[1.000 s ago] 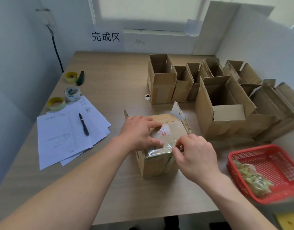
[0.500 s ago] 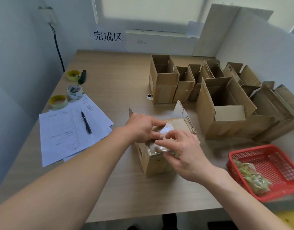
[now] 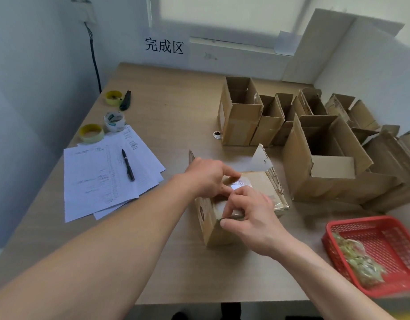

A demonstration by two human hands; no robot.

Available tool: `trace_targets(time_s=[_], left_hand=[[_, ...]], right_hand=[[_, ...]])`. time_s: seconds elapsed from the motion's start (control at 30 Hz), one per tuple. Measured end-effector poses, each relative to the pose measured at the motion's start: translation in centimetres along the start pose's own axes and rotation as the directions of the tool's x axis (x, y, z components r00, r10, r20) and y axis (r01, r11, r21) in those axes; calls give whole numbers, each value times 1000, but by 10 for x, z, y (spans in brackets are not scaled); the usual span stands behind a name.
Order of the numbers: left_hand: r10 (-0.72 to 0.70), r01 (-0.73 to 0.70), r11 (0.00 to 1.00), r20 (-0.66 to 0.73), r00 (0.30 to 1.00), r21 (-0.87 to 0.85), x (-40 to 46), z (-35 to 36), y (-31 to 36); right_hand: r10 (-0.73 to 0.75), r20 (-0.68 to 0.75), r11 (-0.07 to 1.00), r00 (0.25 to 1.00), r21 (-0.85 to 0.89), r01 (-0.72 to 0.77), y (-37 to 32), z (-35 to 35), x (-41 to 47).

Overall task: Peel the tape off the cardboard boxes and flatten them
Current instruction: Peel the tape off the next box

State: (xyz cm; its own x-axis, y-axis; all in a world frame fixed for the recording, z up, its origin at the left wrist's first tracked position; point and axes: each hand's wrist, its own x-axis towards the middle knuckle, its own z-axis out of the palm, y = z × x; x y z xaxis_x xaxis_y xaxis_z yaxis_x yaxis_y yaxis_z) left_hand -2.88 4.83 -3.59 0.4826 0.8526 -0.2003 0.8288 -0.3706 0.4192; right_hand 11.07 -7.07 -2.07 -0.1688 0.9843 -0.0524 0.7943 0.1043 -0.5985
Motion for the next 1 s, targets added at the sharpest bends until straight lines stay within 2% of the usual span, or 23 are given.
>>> trace_targets(time_s=[0.1,0.17,0.3,0.4,0.53,0.63,0.8,0.87,0.93,1.0], left_hand=[[-3,2,1000,6,1000,9,-1,-1,1],[-5,5,1000,7,1000,8,-1,-1,2],[-16,17,1000,13,1000,-19,-1,-1,2],[-20,20,1000,26,999,-21,0,-1,2],[-20,21,999,31,999,-35,-1,-2,2],[-9,10,1000,41,999,-27,-1,-2,1],[-11,11,1000,49,999,-15,-1,-2,0],[-18,19,1000,45,999,-22,-2,-1,0],[-26,28,999,48,999,-31,-2,0,-1],[-44,46,997,45,998,-55,-3,0,-2]], right_hand=[[-29,2,997,1000,67,29,3,0,-6],[-29,-66,995,997,98,36,3,4,-10],[27,-226,999,974,-38,-37,-5,20,-11],[65,-259,996,964,-40,-78,-13,25,-7],[39,-279,997,959,-56,-57,-12,32,-5],[-25,-331,1000,943,-26,17,-5,38,-10],[-237,-378,971,895,-73,227,10,41,-17],[-282,-338,957,898,-30,290,13,38,-22],[-309,-287,932,907,100,349,21,26,-30],[-228,-282,904,932,293,310,35,4,-36]])
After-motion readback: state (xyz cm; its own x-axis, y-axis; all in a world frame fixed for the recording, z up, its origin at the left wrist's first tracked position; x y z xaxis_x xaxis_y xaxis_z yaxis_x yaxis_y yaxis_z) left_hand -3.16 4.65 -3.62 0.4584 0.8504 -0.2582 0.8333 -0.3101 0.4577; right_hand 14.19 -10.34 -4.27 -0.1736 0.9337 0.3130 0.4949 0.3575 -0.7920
